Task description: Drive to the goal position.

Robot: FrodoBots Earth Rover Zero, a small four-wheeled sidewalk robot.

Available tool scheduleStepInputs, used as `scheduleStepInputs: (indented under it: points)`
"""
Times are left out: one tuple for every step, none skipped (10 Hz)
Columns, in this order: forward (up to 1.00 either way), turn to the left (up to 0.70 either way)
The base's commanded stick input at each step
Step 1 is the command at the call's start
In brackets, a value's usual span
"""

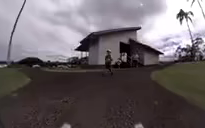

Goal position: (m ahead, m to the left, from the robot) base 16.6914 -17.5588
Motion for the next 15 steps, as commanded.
scheduleStepInputs:
  points:
    - [0.70,0.00]
    - [0.70,0.00]
    - [0.70,0.00]
    - [0.70,0.00]
    - [0.70,0.00]
    - [0.70,0.00]
    - [0.70,0.00]
    - [0.70,0.00]
    - [0.70,0.00]
    - [0.70,0.01]
    - [0.70,0.04]
    - [0.70,0.00]
    - [0.70,0.00]
    - [0.70,-0.17]
    - [0.70,-0.35]
